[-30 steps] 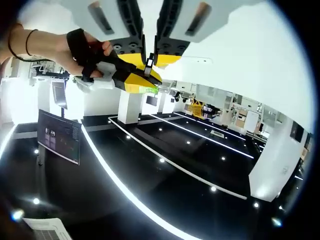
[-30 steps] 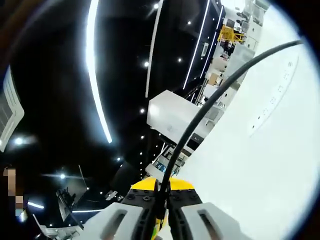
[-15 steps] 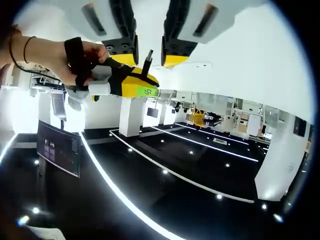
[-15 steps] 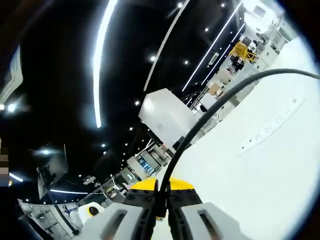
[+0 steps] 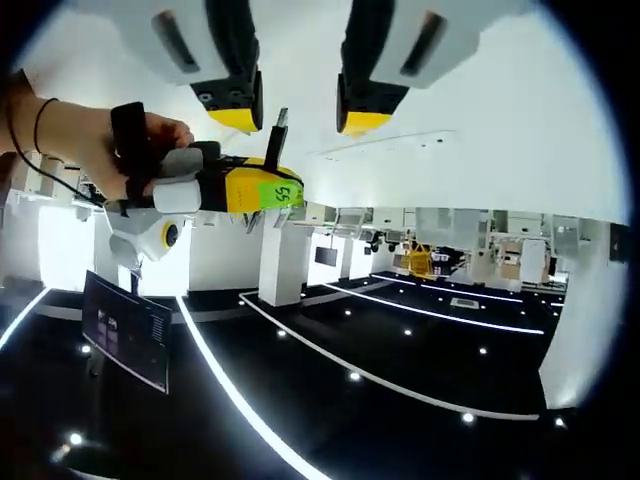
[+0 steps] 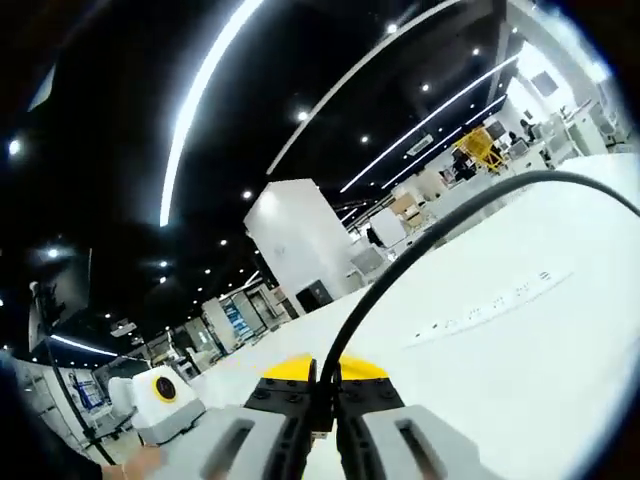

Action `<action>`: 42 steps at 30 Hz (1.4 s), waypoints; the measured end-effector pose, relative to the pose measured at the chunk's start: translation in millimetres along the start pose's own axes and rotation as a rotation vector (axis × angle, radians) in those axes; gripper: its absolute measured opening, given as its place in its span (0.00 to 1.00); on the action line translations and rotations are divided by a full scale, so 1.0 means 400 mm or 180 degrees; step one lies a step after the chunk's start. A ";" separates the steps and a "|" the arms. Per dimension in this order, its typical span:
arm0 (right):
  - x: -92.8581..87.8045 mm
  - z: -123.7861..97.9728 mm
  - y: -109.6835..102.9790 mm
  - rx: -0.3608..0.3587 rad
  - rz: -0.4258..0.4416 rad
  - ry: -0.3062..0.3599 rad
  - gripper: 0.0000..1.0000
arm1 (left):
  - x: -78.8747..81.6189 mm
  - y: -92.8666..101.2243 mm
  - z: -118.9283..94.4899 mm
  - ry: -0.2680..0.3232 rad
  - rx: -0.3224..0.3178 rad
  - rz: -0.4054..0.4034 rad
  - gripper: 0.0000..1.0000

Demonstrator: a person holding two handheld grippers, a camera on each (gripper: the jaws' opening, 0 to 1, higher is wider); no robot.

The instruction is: Find the data cable on the table. Grasp the USB connector end of the cable and insert it into the USB port on the table

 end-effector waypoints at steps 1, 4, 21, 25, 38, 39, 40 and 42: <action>0.011 -0.004 0.013 -0.0044 -0.0006 0.0035 0.08 | -0.001 -0.001 0.013 -0.0001 -0.0025 -0.0002 0.30; 0.023 -0.009 0.029 -0.0134 -0.0058 0.0075 0.08 | -0.006 -0.001 0.046 -0.0068 -0.0119 0.0028 0.30; 0.123 0.003 0.187 -0.0698 -0.0482 0.0015 0.08 | -0.070 -0.008 0.259 -0.0151 -0.0411 -0.0014 0.41; 0.151 0.011 0.225 -0.0808 -0.0546 -0.0021 0.08 | -0.077 -0.011 0.283 -0.0176 -0.0458 -0.0008 0.41; 0.214 0.033 0.319 -0.1135 -0.0817 -0.0073 0.08 | -0.124 -0.005 0.369 -0.0302 -0.0590 0.0084 0.42; 0.216 0.035 0.325 -0.1159 -0.0820 -0.0067 0.08 | -0.121 -0.008 0.369 -0.0276 -0.0581 0.0044 0.42; 0.220 0.037 0.333 -0.1179 -0.0822 -0.0063 0.08 | -0.117 -0.010 0.370 -0.0230 -0.0562 -0.0012 0.42; 0.226 0.042 0.347 -0.1230 -0.0814 -0.0063 0.08 | -0.110 -0.020 0.385 -0.0116 -0.0501 -0.0254 0.42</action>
Point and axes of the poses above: the point that each gripper's makers call its tool centre point, and the gripper's own axes: z roughly forward along the fingers, y roughly to its right, x roughly out of its top, the point moved 5 cm from there along -z, roughly backward along the fingers, and after that the axes turned 11 degrees about z, right-handed, at the moved point
